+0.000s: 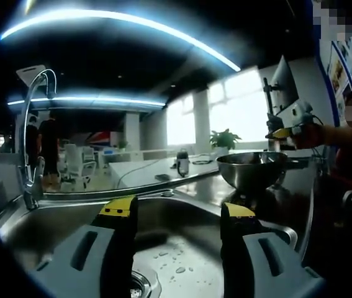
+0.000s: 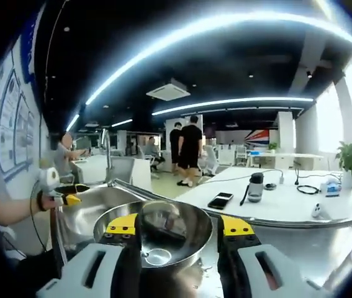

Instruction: Pick up bowl with dirty water move over sink pour dirty water into sink return bowl to place

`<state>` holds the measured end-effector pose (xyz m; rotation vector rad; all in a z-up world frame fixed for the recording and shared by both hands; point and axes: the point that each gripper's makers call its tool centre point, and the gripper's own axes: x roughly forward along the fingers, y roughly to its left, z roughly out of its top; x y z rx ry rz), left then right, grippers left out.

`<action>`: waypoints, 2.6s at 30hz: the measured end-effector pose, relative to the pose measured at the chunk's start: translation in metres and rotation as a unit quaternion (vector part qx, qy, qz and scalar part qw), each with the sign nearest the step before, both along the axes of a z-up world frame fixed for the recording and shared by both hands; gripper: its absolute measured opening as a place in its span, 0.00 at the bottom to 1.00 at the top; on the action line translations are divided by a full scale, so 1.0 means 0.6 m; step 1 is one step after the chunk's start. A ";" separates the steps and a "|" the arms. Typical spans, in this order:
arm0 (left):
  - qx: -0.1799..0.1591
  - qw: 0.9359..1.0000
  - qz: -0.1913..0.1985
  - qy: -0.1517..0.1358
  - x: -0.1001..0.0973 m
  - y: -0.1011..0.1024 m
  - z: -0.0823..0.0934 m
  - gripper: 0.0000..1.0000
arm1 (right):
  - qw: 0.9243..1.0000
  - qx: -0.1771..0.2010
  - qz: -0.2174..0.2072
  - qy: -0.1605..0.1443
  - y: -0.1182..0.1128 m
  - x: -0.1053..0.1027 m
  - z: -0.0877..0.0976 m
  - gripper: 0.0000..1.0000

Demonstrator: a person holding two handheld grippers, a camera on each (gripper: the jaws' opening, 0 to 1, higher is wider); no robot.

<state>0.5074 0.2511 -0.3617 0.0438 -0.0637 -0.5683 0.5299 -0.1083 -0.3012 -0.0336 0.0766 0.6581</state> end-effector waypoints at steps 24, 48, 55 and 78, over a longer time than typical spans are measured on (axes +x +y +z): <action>-0.015 1.000 0.004 -0.005 -0.003 0.004 0.008 0.53 | 0.999 -0.009 0.018 -0.049 -0.022 -0.046 -0.030 0.69; -0.014 1.000 0.008 -0.007 -0.004 0.008 0.010 0.53 | 0.991 0.008 0.052 -0.124 -0.029 -0.092 -0.065 0.80; -0.032 0.999 0.010 -0.018 -0.006 0.014 0.021 0.53 | 0.985 0.024 0.040 -0.164 -0.034 -0.103 -0.044 0.72; -0.034 0.999 0.010 -0.030 -0.011 0.014 0.028 0.53 | 0.987 0.031 0.044 -0.151 -0.037 -0.098 -0.049 0.75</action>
